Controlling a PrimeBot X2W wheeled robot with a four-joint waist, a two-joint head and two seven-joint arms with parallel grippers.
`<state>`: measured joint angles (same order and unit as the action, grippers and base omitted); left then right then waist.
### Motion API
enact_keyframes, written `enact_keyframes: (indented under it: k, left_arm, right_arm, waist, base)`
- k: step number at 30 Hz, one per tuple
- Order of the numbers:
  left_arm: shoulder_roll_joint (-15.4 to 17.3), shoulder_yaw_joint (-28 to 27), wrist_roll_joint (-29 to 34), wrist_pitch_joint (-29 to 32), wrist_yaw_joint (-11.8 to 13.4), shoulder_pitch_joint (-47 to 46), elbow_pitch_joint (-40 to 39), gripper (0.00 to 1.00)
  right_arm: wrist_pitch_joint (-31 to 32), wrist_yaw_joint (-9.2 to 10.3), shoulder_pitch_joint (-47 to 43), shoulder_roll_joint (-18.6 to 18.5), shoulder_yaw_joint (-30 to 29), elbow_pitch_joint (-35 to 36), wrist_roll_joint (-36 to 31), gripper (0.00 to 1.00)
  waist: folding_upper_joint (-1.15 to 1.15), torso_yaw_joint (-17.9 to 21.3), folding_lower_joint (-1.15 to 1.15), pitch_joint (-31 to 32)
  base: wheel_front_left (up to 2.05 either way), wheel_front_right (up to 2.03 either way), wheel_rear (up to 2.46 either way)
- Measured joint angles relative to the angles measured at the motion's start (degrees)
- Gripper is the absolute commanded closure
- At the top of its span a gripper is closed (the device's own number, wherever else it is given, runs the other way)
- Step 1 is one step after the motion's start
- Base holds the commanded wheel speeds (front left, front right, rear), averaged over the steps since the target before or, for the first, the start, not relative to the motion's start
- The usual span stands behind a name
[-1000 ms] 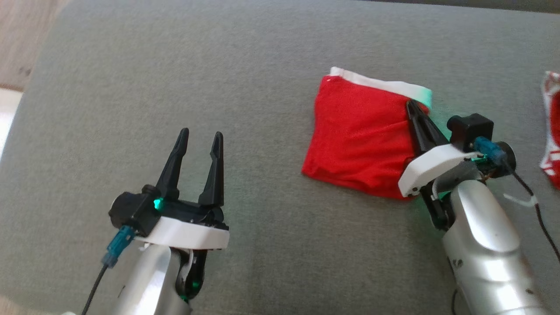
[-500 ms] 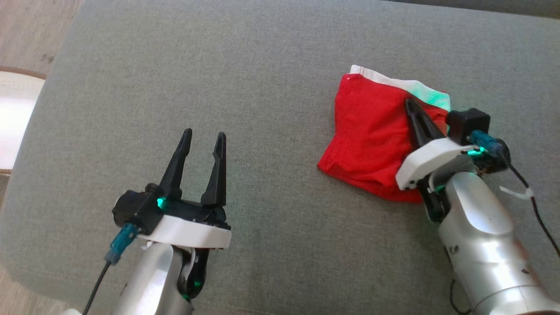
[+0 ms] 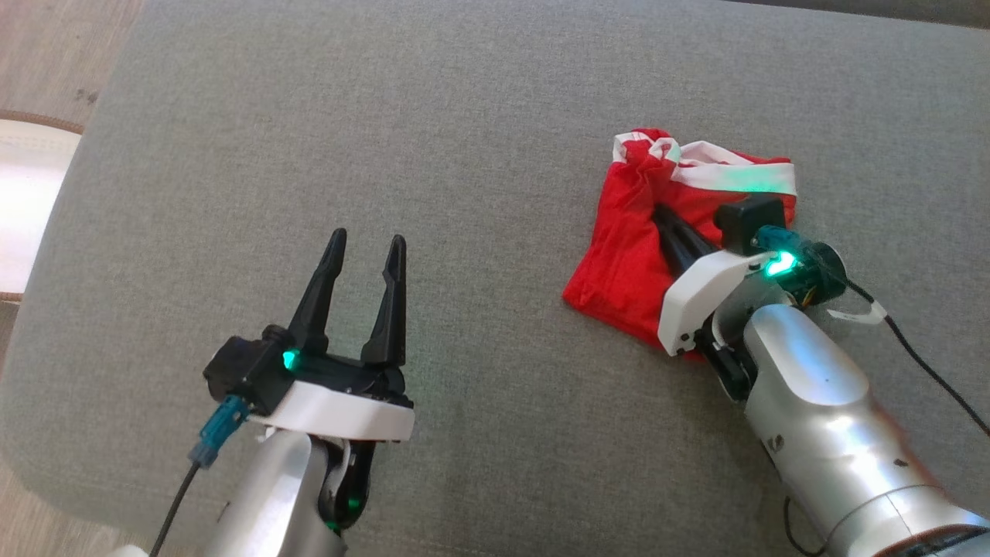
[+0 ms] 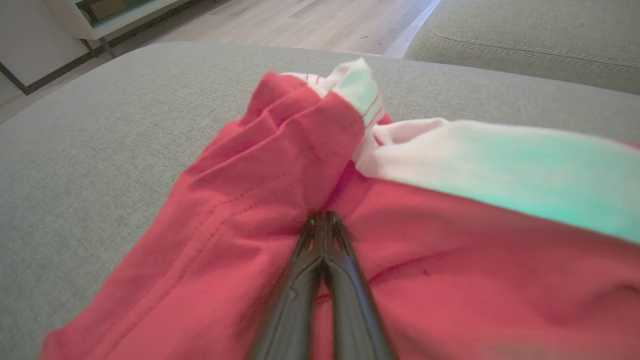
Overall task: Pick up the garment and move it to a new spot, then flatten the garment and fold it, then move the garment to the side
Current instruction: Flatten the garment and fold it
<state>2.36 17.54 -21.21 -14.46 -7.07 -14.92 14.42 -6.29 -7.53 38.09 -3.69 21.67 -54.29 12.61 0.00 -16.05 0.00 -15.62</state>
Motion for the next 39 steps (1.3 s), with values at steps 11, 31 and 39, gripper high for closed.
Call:
enact_keyframes:
  k: [11, 31, 39]
  left_arm:
    - [0.0, -1.7, 0.4, 0.0, 0.0, 0.3, 0.2, 0.0]
    - [0.0, -4.7, 2.9, 0.0, 0.0, 5.0, -3.0, 0.0]
    - [0.0, -6.1, 3.0, 0.0, -0.1, 6.8, -3.1, 0.0]
  right_arm:
    - [-5.9, 0.0, 1.0, 0.0, 0.5, -0.5, 4.1, 1.0]
    - [-8.1, 0.0, -19.2, 0.3, -17.3, 23.8, 1.1, 1.0]
    - [-8.1, 0.0, -27.1, 0.5, -19.8, 34.0, 2.6, 0.0]
  waist:
    - [0.0, 2.5, 0.0, 2.8]
    - [0.0, 13.2, 0.0, 8.6]
    - [0.0, 14.5, 0.0, 8.8]
  base:
    - [0.0, 0.0, 0.0]
    - [0.0, 0.0, 0.0]
    - [0.0, 0.0, 0.0]
